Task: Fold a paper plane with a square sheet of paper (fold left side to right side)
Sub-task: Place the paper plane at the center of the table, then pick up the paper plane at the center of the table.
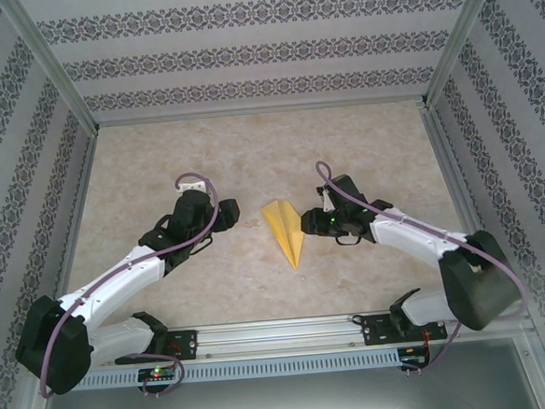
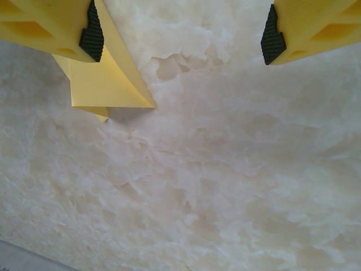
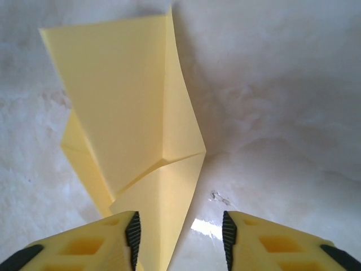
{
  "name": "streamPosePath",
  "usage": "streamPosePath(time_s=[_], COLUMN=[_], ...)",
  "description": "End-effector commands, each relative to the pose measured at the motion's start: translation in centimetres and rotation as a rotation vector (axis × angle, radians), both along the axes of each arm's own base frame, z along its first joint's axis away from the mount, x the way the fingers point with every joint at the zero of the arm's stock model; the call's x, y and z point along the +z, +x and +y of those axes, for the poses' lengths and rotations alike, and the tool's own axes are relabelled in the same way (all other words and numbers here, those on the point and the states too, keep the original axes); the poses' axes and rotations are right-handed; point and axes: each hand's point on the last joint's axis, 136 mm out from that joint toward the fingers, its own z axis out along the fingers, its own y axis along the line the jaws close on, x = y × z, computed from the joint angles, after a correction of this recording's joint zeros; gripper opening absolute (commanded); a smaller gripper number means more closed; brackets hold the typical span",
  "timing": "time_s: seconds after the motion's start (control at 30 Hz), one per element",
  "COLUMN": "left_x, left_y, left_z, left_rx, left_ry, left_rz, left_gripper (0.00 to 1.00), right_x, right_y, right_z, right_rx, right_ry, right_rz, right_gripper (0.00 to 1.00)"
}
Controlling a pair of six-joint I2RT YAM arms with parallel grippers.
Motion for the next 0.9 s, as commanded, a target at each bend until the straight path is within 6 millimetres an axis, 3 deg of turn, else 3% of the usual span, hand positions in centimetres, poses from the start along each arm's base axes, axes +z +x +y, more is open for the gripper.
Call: streamPosePath(time_s=[0.0, 0.23, 0.87], left_x=[1.0, 0.9, 0.7], left_y=[0.6, 0.7, 0.0], left_z=[-0.2, -0.3, 0.4], left_rx=[-0.009, -0.007, -0.001], left_ry=[-0.024, -0.04, -0.022], left_rz=[-0.031, -0.037, -0.021], left_gripper=[0.8, 0.83, 0.84], right_x=[1.8, 0.5, -6.1], right_y=[-1.3, -2.7, -1.8], right_z=[-0.6, 3.7, 6.7], right_rx=[0.077, 0.182, 0.234], right_ry=[-0.138, -0.216, -0.336], right_rz=[-0.026, 0.034, 0.157], right_gripper=[0.5, 0.53, 0.39])
